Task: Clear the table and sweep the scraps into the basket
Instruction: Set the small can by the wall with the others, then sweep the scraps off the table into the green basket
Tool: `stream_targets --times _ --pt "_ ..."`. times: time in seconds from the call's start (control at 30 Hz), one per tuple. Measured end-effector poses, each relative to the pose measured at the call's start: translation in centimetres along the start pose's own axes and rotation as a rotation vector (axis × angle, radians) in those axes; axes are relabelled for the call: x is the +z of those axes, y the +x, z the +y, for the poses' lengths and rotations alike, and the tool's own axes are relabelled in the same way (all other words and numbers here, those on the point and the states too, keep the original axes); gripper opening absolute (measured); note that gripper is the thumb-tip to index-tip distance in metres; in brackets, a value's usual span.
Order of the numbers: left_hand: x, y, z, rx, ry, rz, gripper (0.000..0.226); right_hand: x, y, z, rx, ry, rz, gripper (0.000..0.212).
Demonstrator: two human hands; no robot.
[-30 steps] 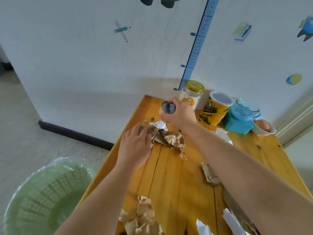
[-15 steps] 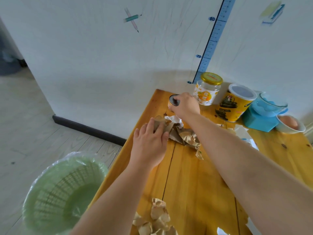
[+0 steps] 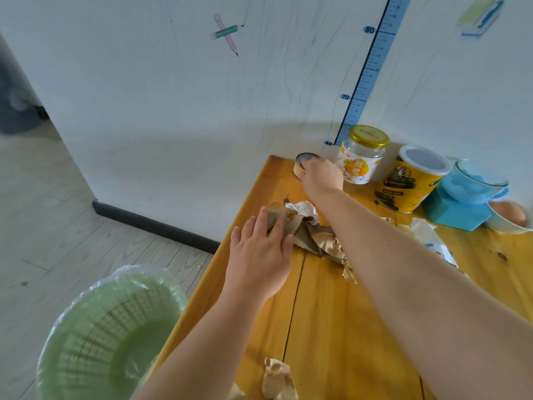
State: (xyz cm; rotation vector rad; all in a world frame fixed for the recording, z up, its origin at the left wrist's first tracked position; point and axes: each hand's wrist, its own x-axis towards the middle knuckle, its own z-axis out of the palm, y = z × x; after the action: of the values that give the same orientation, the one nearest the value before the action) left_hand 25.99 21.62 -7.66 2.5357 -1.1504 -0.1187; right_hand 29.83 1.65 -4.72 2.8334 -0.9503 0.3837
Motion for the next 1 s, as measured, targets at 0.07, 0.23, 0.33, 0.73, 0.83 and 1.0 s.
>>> stream_targets --times 0.07,0.23,0.33,0.73,0.83,1.0 --pt "0.0 0.0 -0.1 0.001 0.009 0.002 0.053 0.1 0.4 -0.1 0.005 0.003 -0.014 0.022" --pt "0.1 0.0 -0.1 0.005 0.02 -0.006 0.054 -0.1 0.7 -0.1 0.007 -0.003 -0.069 0.032" --pt "0.2 0.0 -0.2 0.003 0.017 -0.002 0.054 -0.2 0.5 -0.2 -0.008 0.033 -0.09 0.04" --pt "-0.2 -0.2 -0.1 0.034 -0.011 -0.001 0.05 -8.9 -9.2 3.8 -0.041 0.344 0.016 0.039" --pt "-0.3 0.0 -0.4 0.003 -0.049 -0.033 0.049 -10.1 -12.9 5.6 0.056 0.397 -0.035 0.041" --pt "-2.6 -2.1 1.3 -0.032 -0.187 0.061 0.046 -12.0 -20.3 9.1 0.247 0.466 -0.013 0.039"
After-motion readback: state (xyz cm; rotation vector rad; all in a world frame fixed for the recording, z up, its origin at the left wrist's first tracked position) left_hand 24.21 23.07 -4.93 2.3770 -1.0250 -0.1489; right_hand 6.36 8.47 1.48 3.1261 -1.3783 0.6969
